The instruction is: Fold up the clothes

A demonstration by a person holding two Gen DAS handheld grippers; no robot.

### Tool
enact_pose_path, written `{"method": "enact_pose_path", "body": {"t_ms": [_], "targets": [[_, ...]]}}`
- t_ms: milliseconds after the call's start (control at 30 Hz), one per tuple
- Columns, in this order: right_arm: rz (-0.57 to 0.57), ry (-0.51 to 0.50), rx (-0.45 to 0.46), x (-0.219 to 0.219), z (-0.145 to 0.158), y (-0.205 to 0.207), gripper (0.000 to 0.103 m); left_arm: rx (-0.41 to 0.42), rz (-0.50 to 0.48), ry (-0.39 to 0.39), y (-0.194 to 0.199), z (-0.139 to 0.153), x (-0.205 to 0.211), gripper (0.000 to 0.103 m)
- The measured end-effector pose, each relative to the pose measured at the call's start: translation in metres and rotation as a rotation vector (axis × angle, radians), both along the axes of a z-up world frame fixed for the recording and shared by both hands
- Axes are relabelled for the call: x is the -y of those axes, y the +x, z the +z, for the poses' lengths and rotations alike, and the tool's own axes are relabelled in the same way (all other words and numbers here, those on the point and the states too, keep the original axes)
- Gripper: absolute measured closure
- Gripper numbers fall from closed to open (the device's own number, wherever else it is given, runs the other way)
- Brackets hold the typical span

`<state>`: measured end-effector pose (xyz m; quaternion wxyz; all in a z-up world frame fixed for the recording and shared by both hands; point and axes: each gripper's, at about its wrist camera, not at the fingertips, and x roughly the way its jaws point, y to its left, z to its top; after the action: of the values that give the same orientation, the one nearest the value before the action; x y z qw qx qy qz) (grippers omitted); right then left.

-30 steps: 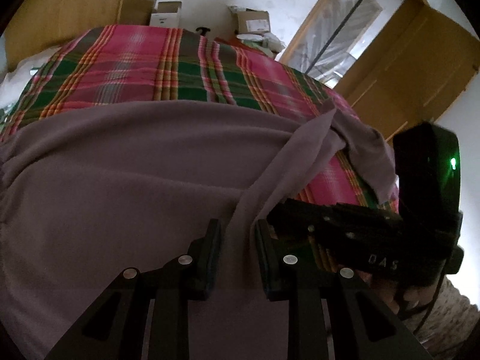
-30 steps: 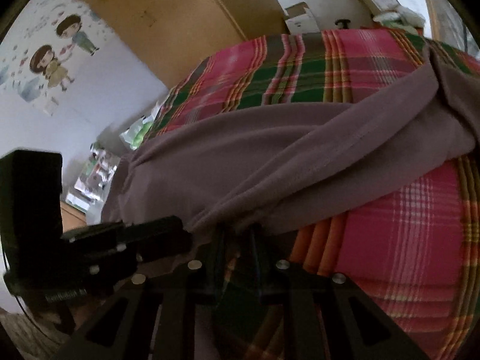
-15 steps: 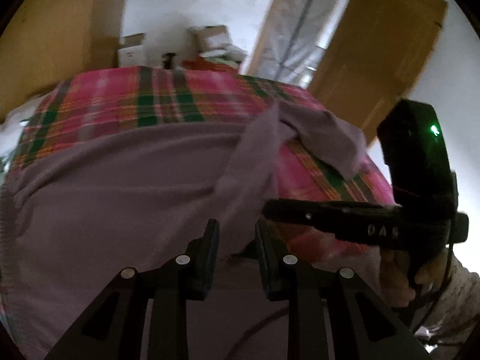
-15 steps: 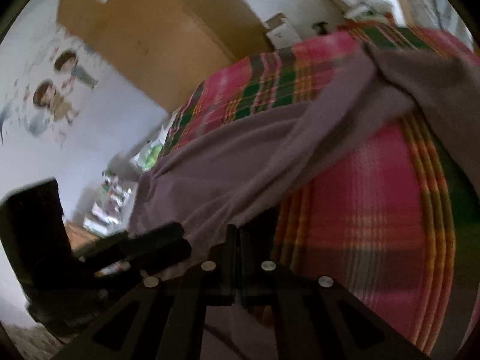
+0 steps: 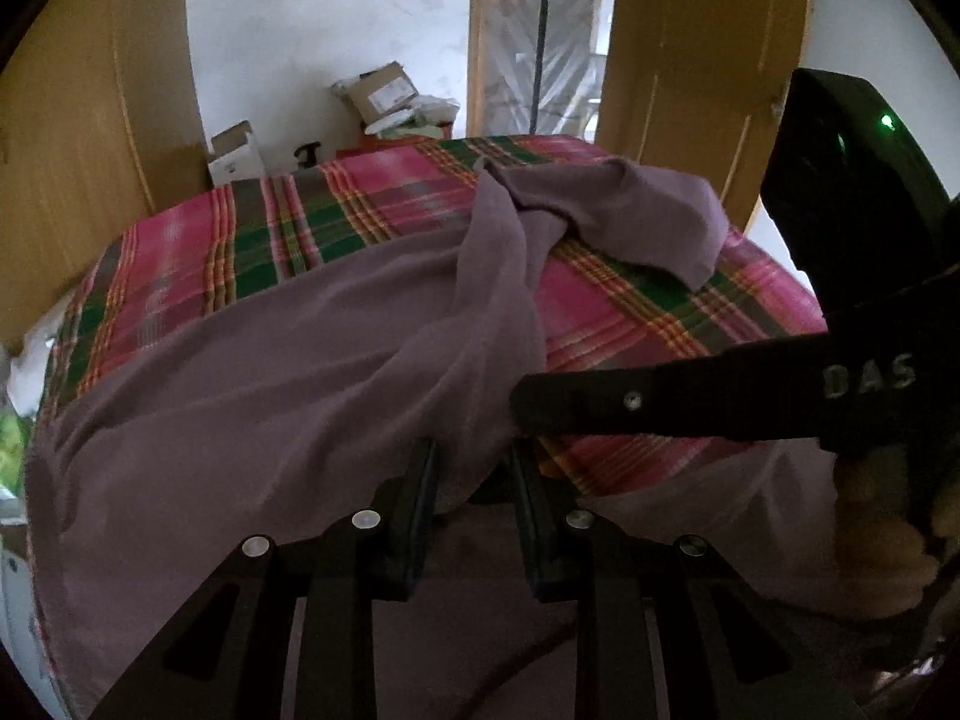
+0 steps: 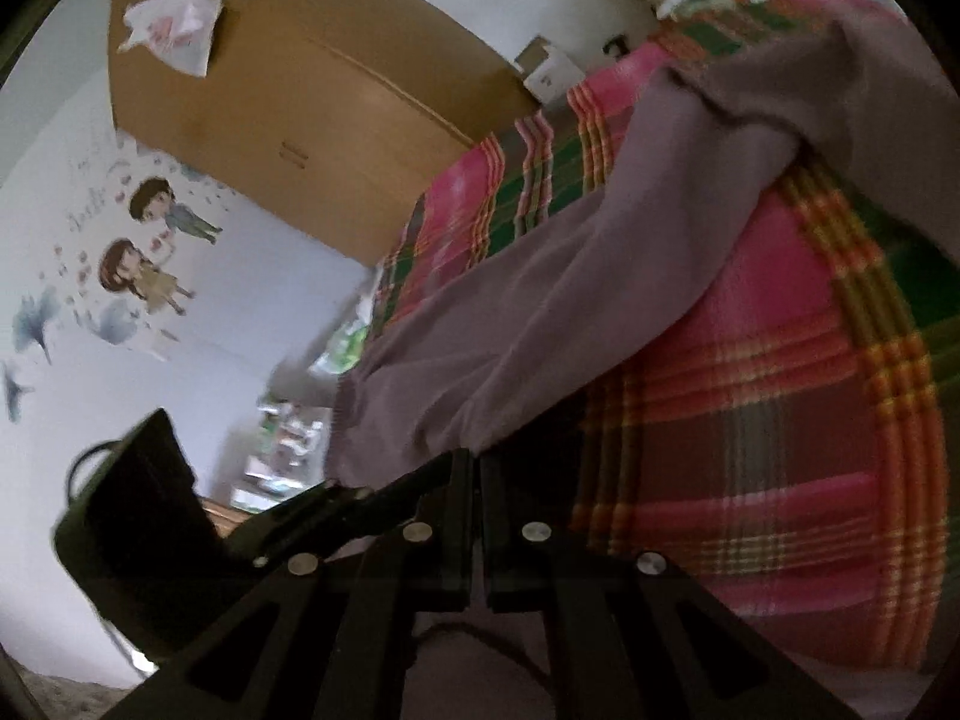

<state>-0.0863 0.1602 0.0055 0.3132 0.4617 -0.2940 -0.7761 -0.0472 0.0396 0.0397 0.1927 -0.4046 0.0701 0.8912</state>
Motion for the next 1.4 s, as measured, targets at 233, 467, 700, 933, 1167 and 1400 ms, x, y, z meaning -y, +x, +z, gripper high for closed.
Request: {"method": "enact_pose_path", "body": {"t_ms": [233,467,700,933,1167,1400], "targets": [[0.036,0.004,0.022,-0.002,-0.003,-0.005,0.1,0.044,0.036,0.081,-0.012,-0.009,0.009,0.087],[-0.22,0.356,-0.077,-0.076,0.011,-0.008,0.079,0.061,0.103,0.226,-0.018,-0.005,0.036,0.095],[-0.325,0.91,-0.154,-0.099,-0.007,-0.025,0.056,0.047,0.168,0.318,-0.019,0.001,0.052,0.095],[-0.228,1.087,-0.256,-0.071,-0.011,-0.038,0.061,0.054,0.194,0.322,-0.023,0.0,0.057,0.095],[-0.296,1.114,-0.262,-0.101,0.017,-0.06,0.093,0.052,0.208,0.32,-0.025,0.001,0.062,0.095],[-0.498,1.102,-0.332,-0.153,0.088,-0.09,0.093,0.049,0.219,0.338,-0.026,0.005,0.069,0.095]]}}
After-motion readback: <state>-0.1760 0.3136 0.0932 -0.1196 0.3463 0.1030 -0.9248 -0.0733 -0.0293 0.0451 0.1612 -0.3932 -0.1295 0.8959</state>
